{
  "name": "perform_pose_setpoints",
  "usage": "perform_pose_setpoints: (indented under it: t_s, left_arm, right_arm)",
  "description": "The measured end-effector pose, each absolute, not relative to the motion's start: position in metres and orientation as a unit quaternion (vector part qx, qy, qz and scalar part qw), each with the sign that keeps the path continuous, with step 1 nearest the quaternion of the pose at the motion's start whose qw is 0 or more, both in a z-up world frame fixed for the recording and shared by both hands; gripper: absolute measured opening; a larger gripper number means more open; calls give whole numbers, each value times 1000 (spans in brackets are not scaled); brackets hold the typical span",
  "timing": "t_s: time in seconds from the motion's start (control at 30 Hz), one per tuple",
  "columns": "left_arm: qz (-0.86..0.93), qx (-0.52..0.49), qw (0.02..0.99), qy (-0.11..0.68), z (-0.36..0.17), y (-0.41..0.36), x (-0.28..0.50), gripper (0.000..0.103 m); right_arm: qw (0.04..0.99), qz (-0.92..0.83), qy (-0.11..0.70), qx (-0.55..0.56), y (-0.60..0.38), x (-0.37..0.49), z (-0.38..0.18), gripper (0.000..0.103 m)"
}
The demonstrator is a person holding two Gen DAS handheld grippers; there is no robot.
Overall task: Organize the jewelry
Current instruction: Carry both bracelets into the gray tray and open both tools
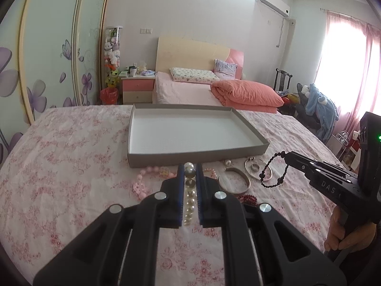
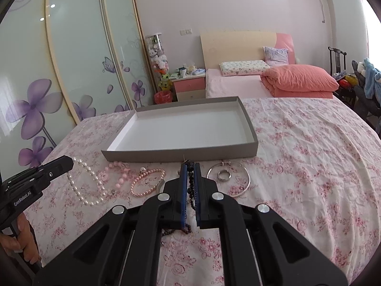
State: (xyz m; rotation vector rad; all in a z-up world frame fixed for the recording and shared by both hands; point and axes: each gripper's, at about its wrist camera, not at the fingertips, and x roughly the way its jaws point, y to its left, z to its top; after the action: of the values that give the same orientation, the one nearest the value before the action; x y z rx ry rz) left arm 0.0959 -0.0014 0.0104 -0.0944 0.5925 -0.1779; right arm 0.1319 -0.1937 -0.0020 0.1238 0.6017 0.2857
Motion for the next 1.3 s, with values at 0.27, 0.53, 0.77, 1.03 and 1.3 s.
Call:
perform_pose_setpoints:
  t_s: [0.27,0.53,0.77,1.03,1.3]
  left_arm:
    - [-78,-33,961,263,38,-1,118,10]
    - [-68,-55,963,257,50,4,157,10]
    - [-58,-55,962,261,48,5,194,10]
    - [-43,-56,957,281,28,8,246,10]
    - [-39,-56,951,302,7,7,278,10]
  right_arm:
    - [957,143,251,42,-186,146,27,6]
    - [965,141,220,31,-181,175,45,6]
    - [963,137,230,36,-178,217,37,6]
    - [955,131,261,53,-174,267,12,6]
    - [944,134,295,63,-166,298,-5,6]
